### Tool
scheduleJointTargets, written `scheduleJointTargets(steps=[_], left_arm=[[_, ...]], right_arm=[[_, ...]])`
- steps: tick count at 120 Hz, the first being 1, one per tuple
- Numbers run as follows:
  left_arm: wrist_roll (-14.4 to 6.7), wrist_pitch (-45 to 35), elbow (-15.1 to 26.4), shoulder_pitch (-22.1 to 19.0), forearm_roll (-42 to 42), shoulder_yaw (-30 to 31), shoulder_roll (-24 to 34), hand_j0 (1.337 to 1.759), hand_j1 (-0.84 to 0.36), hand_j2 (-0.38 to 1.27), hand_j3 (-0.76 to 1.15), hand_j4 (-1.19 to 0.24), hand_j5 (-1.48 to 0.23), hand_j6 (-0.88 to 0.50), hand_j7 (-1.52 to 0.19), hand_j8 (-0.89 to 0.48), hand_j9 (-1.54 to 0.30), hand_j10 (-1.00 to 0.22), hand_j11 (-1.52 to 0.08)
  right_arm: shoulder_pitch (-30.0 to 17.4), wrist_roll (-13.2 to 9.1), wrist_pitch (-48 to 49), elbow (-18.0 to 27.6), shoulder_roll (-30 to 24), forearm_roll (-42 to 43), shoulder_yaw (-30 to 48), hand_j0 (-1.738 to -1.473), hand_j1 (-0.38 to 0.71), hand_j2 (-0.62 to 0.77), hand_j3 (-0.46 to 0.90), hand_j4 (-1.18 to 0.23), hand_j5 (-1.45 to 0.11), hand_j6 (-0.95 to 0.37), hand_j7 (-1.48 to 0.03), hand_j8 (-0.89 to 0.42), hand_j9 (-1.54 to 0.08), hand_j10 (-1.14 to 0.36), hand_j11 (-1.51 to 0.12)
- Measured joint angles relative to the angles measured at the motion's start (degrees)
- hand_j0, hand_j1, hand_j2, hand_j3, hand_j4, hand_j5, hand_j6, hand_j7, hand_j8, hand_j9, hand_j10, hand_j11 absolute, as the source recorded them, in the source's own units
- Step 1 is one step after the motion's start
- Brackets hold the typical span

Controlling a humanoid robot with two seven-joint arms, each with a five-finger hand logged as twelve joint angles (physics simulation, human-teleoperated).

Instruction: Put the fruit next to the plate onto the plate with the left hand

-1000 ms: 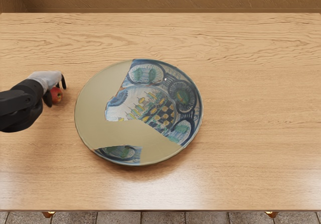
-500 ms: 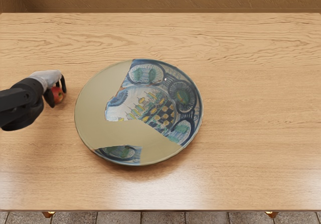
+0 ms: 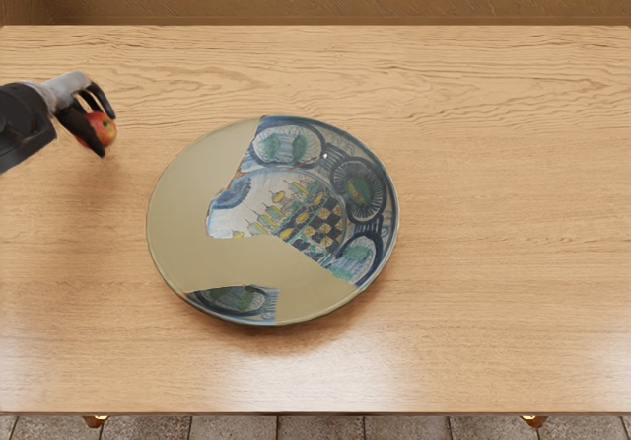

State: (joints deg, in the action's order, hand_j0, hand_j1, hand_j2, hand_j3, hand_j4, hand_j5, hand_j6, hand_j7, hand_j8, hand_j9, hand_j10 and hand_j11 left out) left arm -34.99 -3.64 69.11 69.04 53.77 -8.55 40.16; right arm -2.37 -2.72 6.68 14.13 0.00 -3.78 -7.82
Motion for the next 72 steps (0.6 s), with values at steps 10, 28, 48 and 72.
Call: scheduleJointTargets(steps=[10,28,48,72], left_arm=[[0.0,0.1,0.1,3.1,-5.7,-1.0,0.1,1.652,-0.34,0.47,0.00,-0.61,-1.07,-0.34,-1.01,-0.38,-1.01,-0.68,-1.02],[0.0,1.6,0.4,5.2,-13.7,-3.1,-0.2,1.653,-0.32,0.45,0.00,-0.63,-1.05,-0.37,-0.99,-0.39,-1.00,-0.69,-1.01],[0.0,5.0,1.0,5.1,-17.7,-6.9,-5.2,1.653,-0.31,0.44,0.00,-0.64,-1.04,-0.37,-0.99,-0.39,-1.01,-0.70,-1.01],[0.0,7.2,2.2,4.8,-20.1,-8.1,-8.5,1.654,-0.33,0.49,0.00,-0.63,-1.05,-0.37,-0.99,-0.40,-1.00,-0.69,-1.01]], right_arm=[[0.0,0.0,0.0,0.0,0.0,0.0,0.0,-1.658,-0.33,0.00,0.00,-0.01,-0.02,-0.01,-0.02,-0.01,-0.02,-0.01,-0.02],[0.0,0.0,0.0,0.0,0.0,0.0,0.0,-1.658,-0.33,0.00,0.00,-0.01,-0.02,-0.01,-0.02,-0.01,-0.02,-0.01,-0.02],[0.0,0.0,0.0,0.0,0.0,0.0,0.0,-1.658,-0.33,0.00,0.00,-0.01,-0.02,-0.01,-0.02,-0.01,-0.02,-0.01,-0.02],[0.0,0.0,0.0,0.0,0.0,0.0,0.0,-1.658,-0.33,0.00,0.00,-0.01,-0.02,-0.01,-0.02,-0.01,-0.02,-0.01,-0.02]])
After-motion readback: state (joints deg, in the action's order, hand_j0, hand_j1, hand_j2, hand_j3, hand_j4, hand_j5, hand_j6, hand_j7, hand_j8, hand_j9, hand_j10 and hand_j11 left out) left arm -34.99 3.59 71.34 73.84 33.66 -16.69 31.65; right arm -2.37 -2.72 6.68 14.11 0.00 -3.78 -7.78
